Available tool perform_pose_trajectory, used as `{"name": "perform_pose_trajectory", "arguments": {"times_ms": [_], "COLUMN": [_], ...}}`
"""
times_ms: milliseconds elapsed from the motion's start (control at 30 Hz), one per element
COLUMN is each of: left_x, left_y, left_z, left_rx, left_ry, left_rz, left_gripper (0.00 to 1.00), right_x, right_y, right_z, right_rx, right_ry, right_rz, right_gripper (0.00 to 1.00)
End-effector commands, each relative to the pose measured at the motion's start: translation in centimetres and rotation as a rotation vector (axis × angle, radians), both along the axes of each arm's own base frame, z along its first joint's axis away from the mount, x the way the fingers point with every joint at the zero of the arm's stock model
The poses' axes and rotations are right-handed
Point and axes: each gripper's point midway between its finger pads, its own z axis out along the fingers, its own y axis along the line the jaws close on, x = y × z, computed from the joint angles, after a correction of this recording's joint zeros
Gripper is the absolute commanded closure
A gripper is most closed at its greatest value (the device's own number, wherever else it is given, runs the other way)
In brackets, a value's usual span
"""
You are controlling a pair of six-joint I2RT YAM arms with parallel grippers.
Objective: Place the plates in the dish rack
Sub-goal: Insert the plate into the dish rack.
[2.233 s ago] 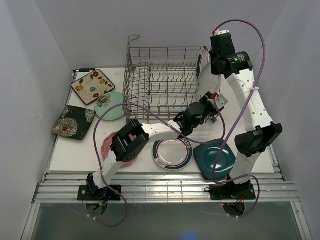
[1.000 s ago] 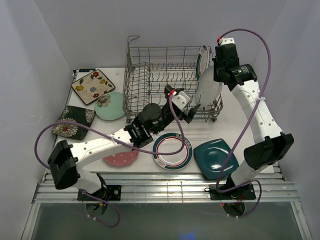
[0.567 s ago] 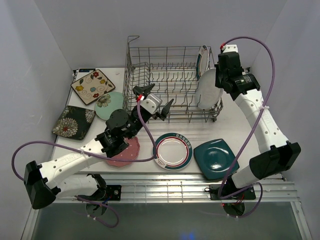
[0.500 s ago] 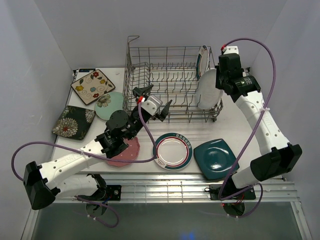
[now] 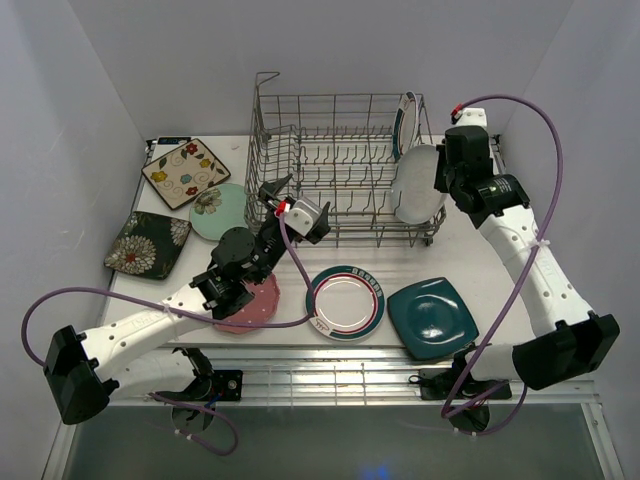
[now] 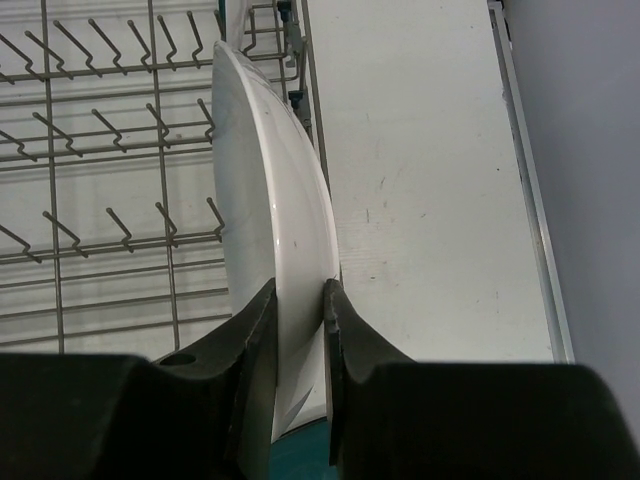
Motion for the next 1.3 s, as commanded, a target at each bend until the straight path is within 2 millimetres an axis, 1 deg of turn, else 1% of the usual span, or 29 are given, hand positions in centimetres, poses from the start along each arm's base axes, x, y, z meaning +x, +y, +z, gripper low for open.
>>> {"name": "perform_pose_trajectory", "arguments": {"times_ms": [0,133,233,267,400,433,567,600,667,700,733,833,933,1000,1033,1067,1100,1133,1167,1200,1233,1267], "left_x": [-0.1,-0.2,-0.1,-0.1,-0.1,-0.1,-0.1,-0.1,0.0,0.0,0.1,0.4,0.6,0.9,1.0,1.2,1.3,1.4,1.2,0.9,0.8,0.6], "left_y": [1.4,1.1,1.2,1.2,1.4,1.4,1.5,1.5,1.8,1.8,1.9,2.2,2.7,3.6,4.2,4.8,5.9,6.4,6.9,7.6,8.2,8.5], "left_z": [0.8,0.4,0.5,0.6,0.7,0.7,0.6,0.5,0.5,0.3,0.3,0.3,0.4,0.8,1.4,1.7,2.1,2.4,2.7,3.2,3.3,3.6], "left_rx": [-0.039,-0.041,-0.043,-0.045,-0.049,-0.046,-0.046,-0.044,-0.043,-0.040,-0.040,-0.044,-0.046,-0.058,-0.070,-0.075,-0.083,-0.083,-0.090,-0.112,-0.124,-0.135], "left_ry": [-0.028,-0.023,-0.023,-0.023,-0.027,-0.026,-0.027,-0.026,-0.026,-0.024,-0.023,-0.021,-0.023,-0.025,-0.029,-0.030,-0.034,-0.038,-0.043,-0.052,-0.054,-0.057], "left_rz": [0.038,0.024,0.028,0.028,0.034,0.036,0.040,0.040,0.049,0.051,0.057,0.070,0.087,0.125,0.154,0.186,0.237,0.256,0.266,0.274,0.281,0.284], "left_gripper": [0.02,0.02,0.02,0.02,0.02,0.02,0.02,0.02,0.02,0.02,0.02,0.02,0.02,0.02,0.02,0.02,0.02,0.02,0.02,0.02,0.02,0.02], "right_x": [-0.7,-1.7,-2.0,-2.1,-1.9,-1.9,-1.4,-1.4,-1.6,-1.7,-2.1,-2.7,-3.6,-4.0,-4.6,-4.7,-5.0,-5.8,-5.9,-6.2,-7.0,-7.5], "right_y": [2.6,2.3,2.2,2.2,2.2,2.2,2.5,2.5,2.4,2.4,2.4,2.6,2.3,2.0,1.6,1.5,1.3,1.0,0.9,0.9,0.6,0.5], "right_z": [3.3,3.4,3.9,4.0,4.5,4.6,4.6,4.8,5.2,5.4,6.0,7.1,8.1,8.0,8.4,7.6,7.4,7.6,6.2,5.7,6.5,5.9], "right_rx": [0.182,0.191,0.202,0.204,0.202,0.202,0.204,0.208,0.214,0.217,0.227,0.243,0.255,0.259,0.263,0.268,0.274,0.287,0.297,0.307,0.330,0.334], "right_ry": [-0.121,-0.148,-0.171,-0.174,-0.180,-0.181,-0.174,-0.176,-0.189,-0.196,-0.221,-0.268,-0.300,-0.307,-0.326,-0.321,-0.325,-0.347,-0.336,-0.340,-0.386,-0.383], "right_rz": [0.059,0.063,0.065,0.066,0.065,0.065,0.066,0.065,0.065,0.067,0.075,0.111,0.113,0.106,0.094,0.090,0.078,0.075,0.067,0.066,0.069,0.069], "right_gripper": [0.76,0.73,0.71,0.64,0.62,0.56,0.54,0.49,0.46,0.40,0.30,0.11,0.06,0.04,0.03,0.03,0.03,0.03,0.03,0.05,0.06,0.07]}}
